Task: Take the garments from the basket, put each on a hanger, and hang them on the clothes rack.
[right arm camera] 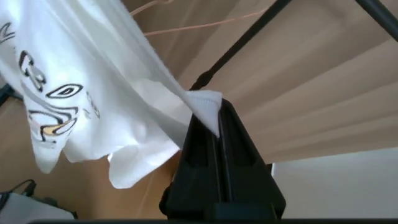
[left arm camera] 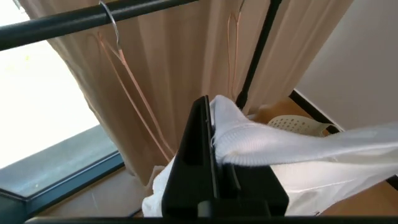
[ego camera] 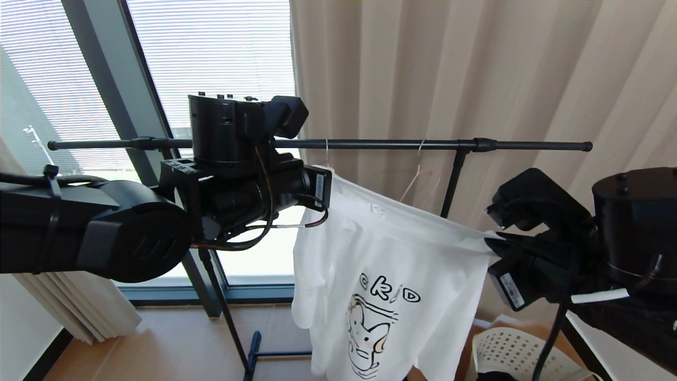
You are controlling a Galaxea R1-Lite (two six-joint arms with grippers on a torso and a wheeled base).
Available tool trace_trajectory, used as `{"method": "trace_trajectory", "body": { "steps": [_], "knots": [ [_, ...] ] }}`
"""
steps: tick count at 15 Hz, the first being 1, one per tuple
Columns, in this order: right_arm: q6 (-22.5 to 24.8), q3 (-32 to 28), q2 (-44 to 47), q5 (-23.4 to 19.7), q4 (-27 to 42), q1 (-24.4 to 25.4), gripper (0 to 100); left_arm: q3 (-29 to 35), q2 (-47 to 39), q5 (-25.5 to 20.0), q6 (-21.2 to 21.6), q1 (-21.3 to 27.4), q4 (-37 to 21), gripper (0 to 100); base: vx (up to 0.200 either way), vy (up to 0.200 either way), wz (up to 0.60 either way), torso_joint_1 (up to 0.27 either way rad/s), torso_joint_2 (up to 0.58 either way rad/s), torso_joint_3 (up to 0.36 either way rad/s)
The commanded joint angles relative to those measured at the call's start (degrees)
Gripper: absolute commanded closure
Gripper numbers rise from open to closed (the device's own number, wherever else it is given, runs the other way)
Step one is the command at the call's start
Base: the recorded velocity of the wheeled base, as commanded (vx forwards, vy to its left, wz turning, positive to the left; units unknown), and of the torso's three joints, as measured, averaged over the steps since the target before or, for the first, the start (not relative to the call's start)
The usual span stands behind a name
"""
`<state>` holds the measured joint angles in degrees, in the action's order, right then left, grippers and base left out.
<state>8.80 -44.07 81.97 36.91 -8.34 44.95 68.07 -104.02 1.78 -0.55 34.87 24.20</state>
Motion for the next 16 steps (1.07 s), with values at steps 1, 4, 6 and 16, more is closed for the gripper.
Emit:
{"method": "trace_trajectory", "body": {
  "steps": [1, 4, 6, 16],
  "knots": [
    [0.7, 2.3, -4.5, -2.1, 2.9, 7.1, 100, 6.9, -6.1, -0.7, 1.5, 0.1, 0.0, 100, 0.0, 0.0, 0.0, 0.0, 0.0, 0.0],
    [-2.4, 1.7, -4.6, -5.4, 4.6, 12.3, 100, 14.0, -10.9, -0.8, 4.7, 0.3, 0.0, 100, 0.0, 0.0, 0.0, 0.0, 0.0, 0.0],
    [-10.3, -2.2, -1.5, -6.8, 4.8, 17.4, 100, 18.0, -13.3, -3.7, 6.1, 0.6, 0.0, 100, 0.0, 0.0, 0.0, 0.0, 0.0, 0.0],
    [-30.0, -14.4, 8.7, -9.0, 5.1, 18.9, 100, 19.4, -13.0, -9.0, 6.0, 1.6, 0.0, 100, 0.0, 0.0, 0.0, 0.0, 0.0, 0.0]
  ]
}}
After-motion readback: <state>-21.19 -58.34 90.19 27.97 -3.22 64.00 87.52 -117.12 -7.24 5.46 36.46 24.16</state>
